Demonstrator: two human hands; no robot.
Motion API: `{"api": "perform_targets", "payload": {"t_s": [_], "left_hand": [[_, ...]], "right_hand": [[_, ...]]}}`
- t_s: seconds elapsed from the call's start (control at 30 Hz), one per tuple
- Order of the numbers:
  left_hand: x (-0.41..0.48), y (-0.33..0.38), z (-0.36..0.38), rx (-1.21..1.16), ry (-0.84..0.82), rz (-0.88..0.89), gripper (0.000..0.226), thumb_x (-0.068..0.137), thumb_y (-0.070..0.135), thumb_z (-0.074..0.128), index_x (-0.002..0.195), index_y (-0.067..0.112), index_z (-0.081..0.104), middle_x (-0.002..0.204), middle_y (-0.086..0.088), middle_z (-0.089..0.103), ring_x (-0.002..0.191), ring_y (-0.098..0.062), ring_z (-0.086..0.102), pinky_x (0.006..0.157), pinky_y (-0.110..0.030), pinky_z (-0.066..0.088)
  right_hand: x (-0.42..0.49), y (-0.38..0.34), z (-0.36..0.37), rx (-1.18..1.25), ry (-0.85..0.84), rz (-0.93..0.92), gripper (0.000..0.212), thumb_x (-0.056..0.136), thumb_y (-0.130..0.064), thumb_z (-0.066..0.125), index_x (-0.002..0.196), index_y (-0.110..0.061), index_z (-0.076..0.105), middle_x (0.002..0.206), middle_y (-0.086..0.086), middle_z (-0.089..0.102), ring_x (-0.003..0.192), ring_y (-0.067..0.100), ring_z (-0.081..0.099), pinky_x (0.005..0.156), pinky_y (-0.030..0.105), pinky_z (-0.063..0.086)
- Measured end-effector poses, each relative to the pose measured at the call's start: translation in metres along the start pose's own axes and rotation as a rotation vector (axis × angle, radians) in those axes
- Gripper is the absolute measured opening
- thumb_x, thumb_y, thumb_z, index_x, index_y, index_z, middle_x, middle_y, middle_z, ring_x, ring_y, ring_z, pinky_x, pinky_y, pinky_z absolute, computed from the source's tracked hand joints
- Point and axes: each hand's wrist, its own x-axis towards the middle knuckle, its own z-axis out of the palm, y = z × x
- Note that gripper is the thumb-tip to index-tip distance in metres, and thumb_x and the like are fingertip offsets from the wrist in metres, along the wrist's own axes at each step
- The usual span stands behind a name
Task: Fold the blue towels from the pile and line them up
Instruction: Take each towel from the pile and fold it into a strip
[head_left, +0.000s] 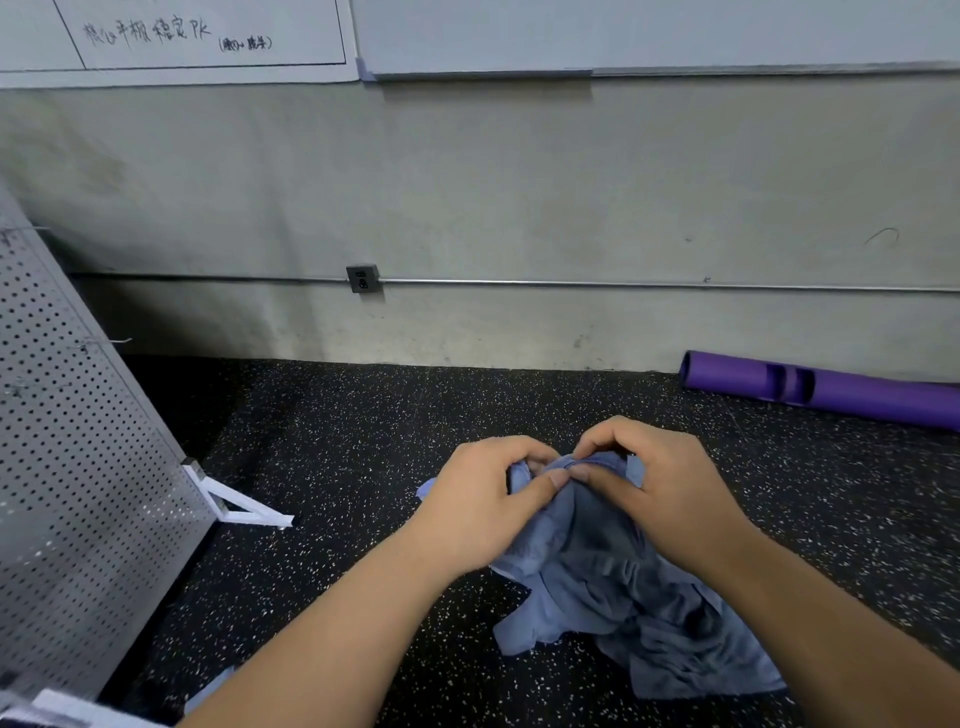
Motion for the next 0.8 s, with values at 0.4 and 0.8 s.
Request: {"api": "perform_targets", "payload": {"t_s": [0.4, 0.8], "left_hand": [[0.005, -0.015, 0.000, -0.066, 0.034, -0.046, 0.005, 0.100, 0.027, 0.073, 0.095, 0.029, 0.075, 0.090, 0.016, 0.075, 0.084, -0.002, 0.070, 0.082, -0.026, 0.055], [0.006, -0.012, 0.002, -0.247, 0.043, -0.115, 0.008, 0.102, 0.019, 0.070, 0.098, 0.022, 0.077, 0.090, 0.002, 0.078, 0.089, -0.022, 0.074, 0.086, -0.040, 0.060]], "right_hand": [[0.000, 0.017, -0.007, 0.145, -0.063, 0.148, 0.014, 0.089, -0.024, 0.085, 0.093, -0.035, 0.075, 0.096, -0.011, 0.077, 0.094, 0.010, 0.072, 0.091, 0.037, 0.058], [0.005, 0.022, -0.011, 0.278, 0.018, 0.267, 0.015, 0.074, -0.021, 0.094, 0.082, -0.024, 0.083, 0.093, -0.010, 0.081, 0.091, 0.011, 0.077, 0.088, 0.034, 0.062]]}}
